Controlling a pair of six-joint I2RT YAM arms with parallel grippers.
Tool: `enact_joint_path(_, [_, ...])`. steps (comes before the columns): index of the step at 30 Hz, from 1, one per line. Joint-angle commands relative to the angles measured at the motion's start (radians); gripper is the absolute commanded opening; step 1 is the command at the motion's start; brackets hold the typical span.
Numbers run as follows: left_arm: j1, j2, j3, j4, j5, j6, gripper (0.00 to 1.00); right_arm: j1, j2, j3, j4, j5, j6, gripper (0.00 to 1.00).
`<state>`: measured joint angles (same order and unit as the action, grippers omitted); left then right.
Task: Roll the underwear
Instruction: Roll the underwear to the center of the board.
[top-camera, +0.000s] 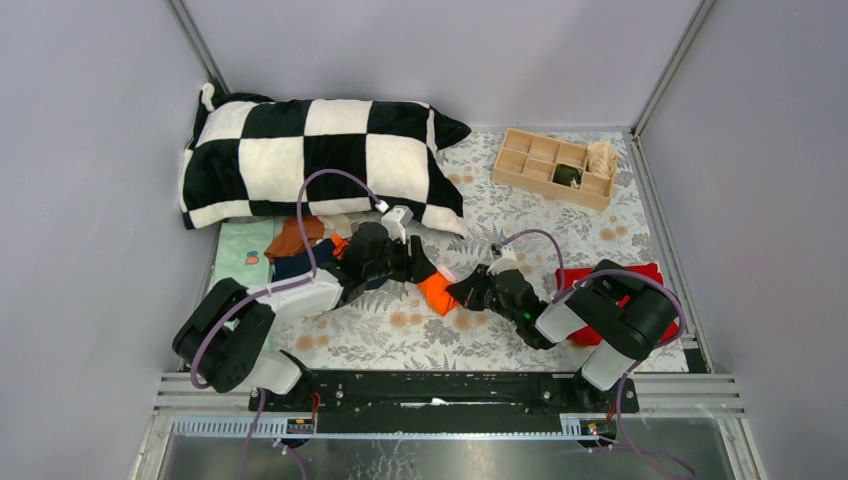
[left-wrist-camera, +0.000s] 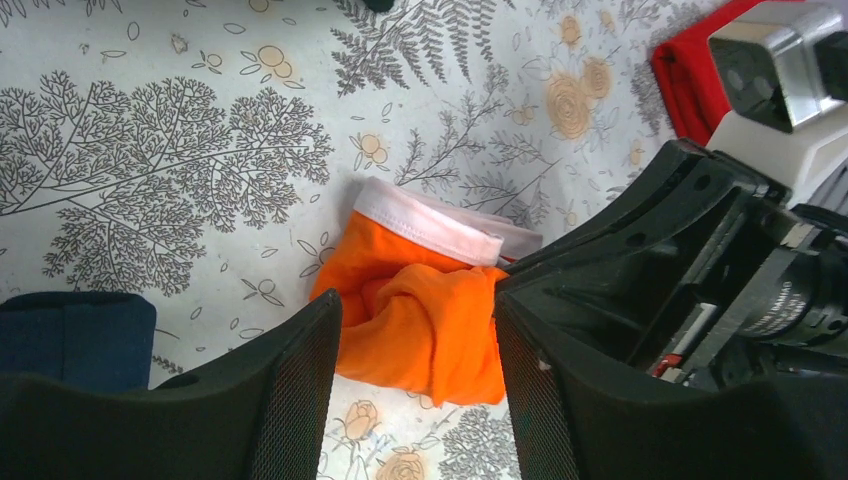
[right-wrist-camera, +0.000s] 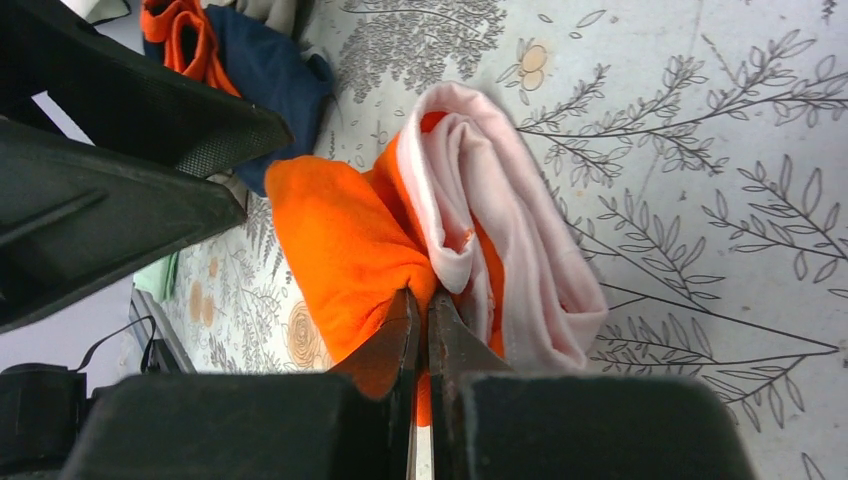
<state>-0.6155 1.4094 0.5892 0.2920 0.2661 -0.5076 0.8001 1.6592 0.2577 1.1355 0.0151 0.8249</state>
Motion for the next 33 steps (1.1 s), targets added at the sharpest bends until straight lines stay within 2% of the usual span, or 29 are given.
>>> enact_joint_path(1, [-0.004, 0.061, 0.026, 0.044, -0.007, 0.073, 0.62, -0.024, 0.0, 0.027, -0.205, 0.005, 0.022, 0.0])
enact_joint_path(12, [-0.004, 0.138, 0.025, 0.091, 0.067, 0.075, 0.6, -0.035, -0.029, 0.055, -0.29, -0.014, -0.031, 0.01])
enact_joint_path(18, [-0.004, 0.168, 0.019, 0.099, 0.109, 0.078, 0.43, -0.036, -0.055, 0.085, -0.359, -0.013, -0.089, 0.05])
enact_joint_path(21, [-0.005, 0.173, 0.005, 0.109, 0.13, 0.074, 0.31, -0.037, -0.057, 0.113, -0.397, -0.025, -0.12, 0.09])
enact_joint_path(23, [-0.006, 0.18, -0.001, 0.106, 0.135, 0.072, 0.24, -0.038, -0.056, 0.12, -0.4, -0.041, -0.134, 0.15])
enact_joint_path(25, [-0.01, 0.189, 0.004, 0.087, 0.13, 0.076, 0.11, -0.038, -0.063, 0.124, -0.399, -0.044, -0.146, 0.22])
enact_joint_path(27, [-0.017, 0.196, 0.017, 0.051, 0.113, 0.085, 0.02, -0.038, -0.082, 0.124, -0.393, -0.048, -0.168, 0.34])
enact_joint_path(33, [-0.033, 0.2, 0.047, -0.025, 0.055, 0.082, 0.0, -0.038, -0.23, 0.098, -0.384, -0.066, -0.262, 0.62])
